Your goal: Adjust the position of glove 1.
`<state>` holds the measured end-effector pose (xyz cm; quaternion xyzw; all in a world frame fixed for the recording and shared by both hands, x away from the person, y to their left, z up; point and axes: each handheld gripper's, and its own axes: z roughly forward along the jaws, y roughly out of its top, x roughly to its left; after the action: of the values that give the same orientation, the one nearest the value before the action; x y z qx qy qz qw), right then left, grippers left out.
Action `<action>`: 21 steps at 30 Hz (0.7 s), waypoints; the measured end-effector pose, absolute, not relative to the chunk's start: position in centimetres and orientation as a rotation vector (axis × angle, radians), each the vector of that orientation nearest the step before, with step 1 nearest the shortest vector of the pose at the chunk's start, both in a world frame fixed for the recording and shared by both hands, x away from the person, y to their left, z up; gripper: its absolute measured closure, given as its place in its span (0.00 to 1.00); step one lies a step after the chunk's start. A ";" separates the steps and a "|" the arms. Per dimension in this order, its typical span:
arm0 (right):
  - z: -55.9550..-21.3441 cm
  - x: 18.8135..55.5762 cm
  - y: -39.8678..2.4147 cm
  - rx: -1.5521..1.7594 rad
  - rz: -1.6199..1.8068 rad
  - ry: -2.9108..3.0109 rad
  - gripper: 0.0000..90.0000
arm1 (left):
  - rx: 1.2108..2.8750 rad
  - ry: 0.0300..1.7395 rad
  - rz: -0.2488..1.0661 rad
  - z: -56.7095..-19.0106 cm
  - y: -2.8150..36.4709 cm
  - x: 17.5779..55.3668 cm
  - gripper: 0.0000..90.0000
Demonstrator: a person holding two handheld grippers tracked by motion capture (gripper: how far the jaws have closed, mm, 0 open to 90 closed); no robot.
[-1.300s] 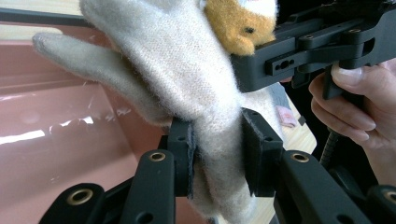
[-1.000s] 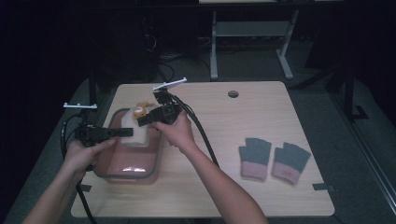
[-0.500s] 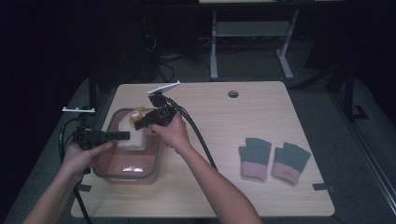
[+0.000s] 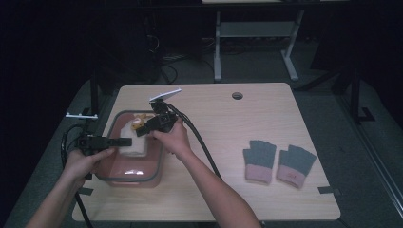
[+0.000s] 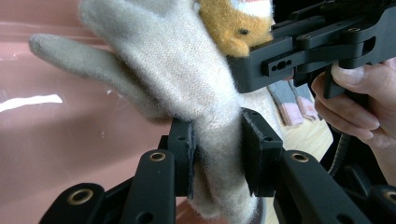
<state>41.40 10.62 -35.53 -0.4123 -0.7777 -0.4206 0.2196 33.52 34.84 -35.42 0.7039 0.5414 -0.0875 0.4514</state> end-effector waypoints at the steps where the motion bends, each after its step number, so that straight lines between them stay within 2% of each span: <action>1: -35.7 41.4 10.6 -1.145 -1.161 -2.148 0.88 | 1.741 1.340 -0.218 -35.6 34.8 33.6 0.75; 21: -40.1 41.8 11.3 -1.196 -1.063 -2.094 0.88 | 1.821 1.418 -0.230 -38.4 34.5 34.0 0.76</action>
<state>41.83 11.26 -40.11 -0.4394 -0.7692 -0.3904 0.2506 34.03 34.52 -38.37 0.7198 0.5604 -0.0910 0.3996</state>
